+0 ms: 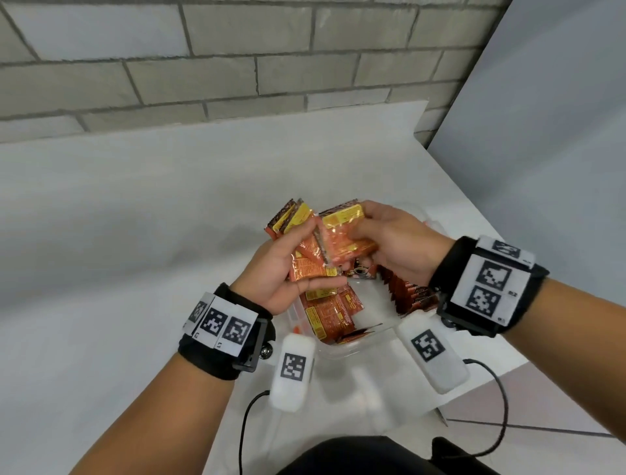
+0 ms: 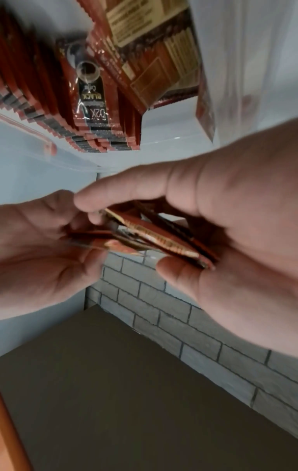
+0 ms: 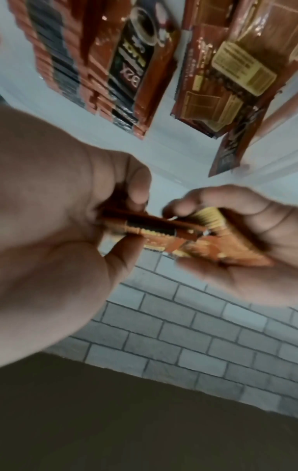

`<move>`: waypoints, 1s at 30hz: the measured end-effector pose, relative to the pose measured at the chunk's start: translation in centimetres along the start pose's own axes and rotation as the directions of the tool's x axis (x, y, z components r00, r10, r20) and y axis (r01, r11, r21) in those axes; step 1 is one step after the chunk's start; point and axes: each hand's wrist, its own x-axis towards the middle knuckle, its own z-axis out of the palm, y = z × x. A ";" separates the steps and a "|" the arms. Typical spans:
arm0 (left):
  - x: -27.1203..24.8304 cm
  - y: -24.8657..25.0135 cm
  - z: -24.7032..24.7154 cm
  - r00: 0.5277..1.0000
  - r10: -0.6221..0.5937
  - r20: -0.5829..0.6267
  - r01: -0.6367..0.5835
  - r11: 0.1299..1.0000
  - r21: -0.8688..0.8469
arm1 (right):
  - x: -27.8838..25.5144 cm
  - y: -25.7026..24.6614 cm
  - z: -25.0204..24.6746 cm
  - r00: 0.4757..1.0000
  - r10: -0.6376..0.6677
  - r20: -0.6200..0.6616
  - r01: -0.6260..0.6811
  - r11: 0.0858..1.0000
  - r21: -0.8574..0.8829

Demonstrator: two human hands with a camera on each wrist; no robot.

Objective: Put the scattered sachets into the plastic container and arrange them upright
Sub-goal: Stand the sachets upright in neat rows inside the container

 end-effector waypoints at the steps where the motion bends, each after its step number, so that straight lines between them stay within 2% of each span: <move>1: 0.0 -0.1 0.3 1.000 0.016 -0.001 -0.016 1.000 0.022 | 0.2 0.1 0.4 1.000 -0.027 0.011 0.027 0.999 -0.038; 4: -0.1 -0.1 0.4 0.997 0.068 -0.041 -0.067 0.998 0.013 | 0.4 0.3 0.7 0.994 -0.106 0.002 0.103 0.968 -0.231; 6: -0.2 0.0 0.1 0.993 0.082 -0.090 -0.084 0.996 -0.020 | 0.4 0.6 0.4 0.994 -0.092 -0.067 0.071 0.962 -0.263; 8: -0.1 0.1 -0.4 0.985 0.098 -0.139 -0.106 0.993 -0.052 | 0.5 1.2 -0.2 0.985 0.029 -0.169 -0.071 0.966 -0.249; 10: -0.1 0.1 -0.9 0.979 0.109 -0.175 -0.124 0.989 -0.075 | 0.8 2.4 -0.7 0.958 0.216 -0.186 -0.270 0.897 -0.351; 12: 0.0 -0.1 -1.2 0.976 0.102 -0.191 -0.119 0.990 -0.081 | 1.5 3.5 -0.8 0.912 0.381 -0.154 -0.408 0.790 -0.458; 16: 0.2 -0.8 -1.3 0.977 0.072 -0.199 -0.094 0.990 -0.101 | 3.2 5.5 0.0 0.793 0.588 -0.158 -0.583 0.660 -0.474; 21: 0.2 -1.2 -1.7 0.982 0.039 -0.185 -0.066 0.988 -0.140 | 4.4 6.3 0.6 0.742 0.655 -0.143 -0.624 0.596 -0.505; 26: 0.3 -1.2 -1.9 0.987 0.021 -0.161 -0.048 0.985 -0.165 | 4.6 6.7 0.6 0.721 0.687 -0.086 -0.619 0.584 -0.526; 30: 0.4 -1.2 -1.9 0.986 0.013 -0.164 -0.038 0.988 -0.149 | 4.4 6.6 0.4 0.735 0.668 -0.119 -0.610 0.573 -0.548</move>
